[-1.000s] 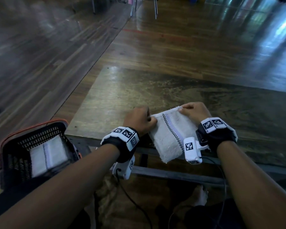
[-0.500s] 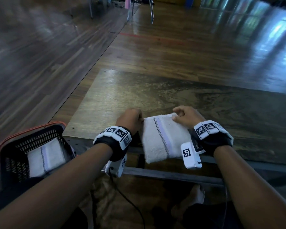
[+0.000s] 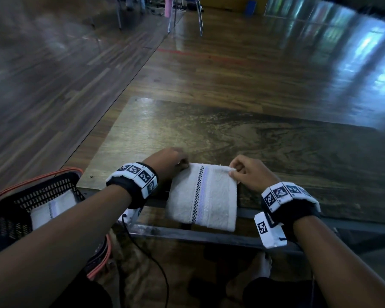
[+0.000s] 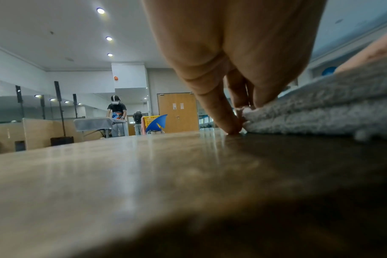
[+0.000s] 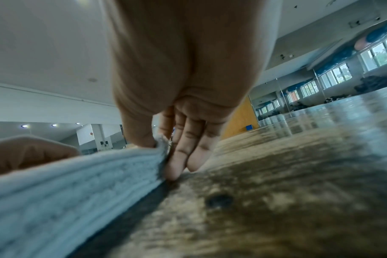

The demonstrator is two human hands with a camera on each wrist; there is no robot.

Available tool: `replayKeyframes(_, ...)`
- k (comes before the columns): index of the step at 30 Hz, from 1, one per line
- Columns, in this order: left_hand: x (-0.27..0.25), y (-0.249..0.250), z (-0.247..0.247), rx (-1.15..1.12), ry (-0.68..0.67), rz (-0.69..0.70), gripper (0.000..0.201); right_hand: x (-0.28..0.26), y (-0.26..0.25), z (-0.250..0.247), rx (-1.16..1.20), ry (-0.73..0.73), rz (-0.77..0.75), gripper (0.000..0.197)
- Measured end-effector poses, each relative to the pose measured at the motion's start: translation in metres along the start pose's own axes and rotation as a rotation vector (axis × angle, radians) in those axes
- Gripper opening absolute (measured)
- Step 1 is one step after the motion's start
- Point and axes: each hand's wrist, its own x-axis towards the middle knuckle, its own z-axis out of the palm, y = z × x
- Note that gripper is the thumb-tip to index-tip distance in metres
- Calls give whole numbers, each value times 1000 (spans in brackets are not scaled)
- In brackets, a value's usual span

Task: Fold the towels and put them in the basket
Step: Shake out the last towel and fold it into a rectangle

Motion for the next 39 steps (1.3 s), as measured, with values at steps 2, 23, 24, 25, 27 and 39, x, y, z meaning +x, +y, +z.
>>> replayKeyframes(2,1,-2,2,-21,42,1,16,1,2,2,24,25,-25,6)
replayKeyframes(23,9,4,7,17,100,9,13,6,4,7,-111,163,-222,5)
replayKeyframes(24,9,4,8,8,117,12,12,6,5,7,-106,164,-216,5)
replayKeyframes(25,9,3,9,-4,136,12,12,6,5,7,-102,167,-211,5)
replayKeyframes(27,9,2,11,-35,168,-8,11,6,5,7,-115,178,-196,5)
replayKeyframes(39,-3,55,18,242,145,-32,26,-7,-33,35,-868,236,-133,23)
